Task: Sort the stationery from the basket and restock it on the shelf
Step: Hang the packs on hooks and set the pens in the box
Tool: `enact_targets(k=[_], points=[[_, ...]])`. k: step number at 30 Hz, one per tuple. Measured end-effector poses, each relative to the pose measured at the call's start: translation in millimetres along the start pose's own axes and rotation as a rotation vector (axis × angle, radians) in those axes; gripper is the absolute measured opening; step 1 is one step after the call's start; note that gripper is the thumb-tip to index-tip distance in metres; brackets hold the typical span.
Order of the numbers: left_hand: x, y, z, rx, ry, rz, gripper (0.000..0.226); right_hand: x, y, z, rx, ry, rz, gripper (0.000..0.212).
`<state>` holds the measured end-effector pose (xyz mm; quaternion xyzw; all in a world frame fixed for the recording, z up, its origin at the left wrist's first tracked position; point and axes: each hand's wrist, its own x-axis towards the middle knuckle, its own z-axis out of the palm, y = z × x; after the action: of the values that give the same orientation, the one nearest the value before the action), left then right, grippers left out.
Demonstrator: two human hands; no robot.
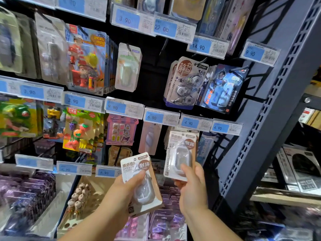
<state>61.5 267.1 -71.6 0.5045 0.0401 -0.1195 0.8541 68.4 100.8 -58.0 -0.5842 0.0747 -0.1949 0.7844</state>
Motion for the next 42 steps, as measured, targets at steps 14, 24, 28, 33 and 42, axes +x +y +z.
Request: enact_targets(k=[14, 24, 28, 33, 42], points=[[1.1, 2.0, 0.1, 0.001, -0.036, 0.014, 0.035, 38.4, 4.0, -18.7, -0.089, 0.074, -0.055, 0.019], [4.2, 1.2, -2.7, -0.029, -0.035, 0.014, 0.030, 60.5, 4.4, -17.2, -0.131, 0.096, 0.084, 0.051], [7.4, 0.3, -3.2, -0.014, -0.024, 0.031, 0.032, 57.8, 3.6, -21.3, -0.186, 0.188, 0.156, 0.065], [9.6, -0.6, -3.7, 0.005, 0.001, 0.031, 0.029, 41.1, 2.3, -18.7, -0.591, 0.280, -0.023, 0.048], [10.2, -3.2, -3.9, 0.095, 0.006, 0.115, 0.028, -10.0, 15.4, 7.4, -0.637, -0.573, -0.010, 0.045]])
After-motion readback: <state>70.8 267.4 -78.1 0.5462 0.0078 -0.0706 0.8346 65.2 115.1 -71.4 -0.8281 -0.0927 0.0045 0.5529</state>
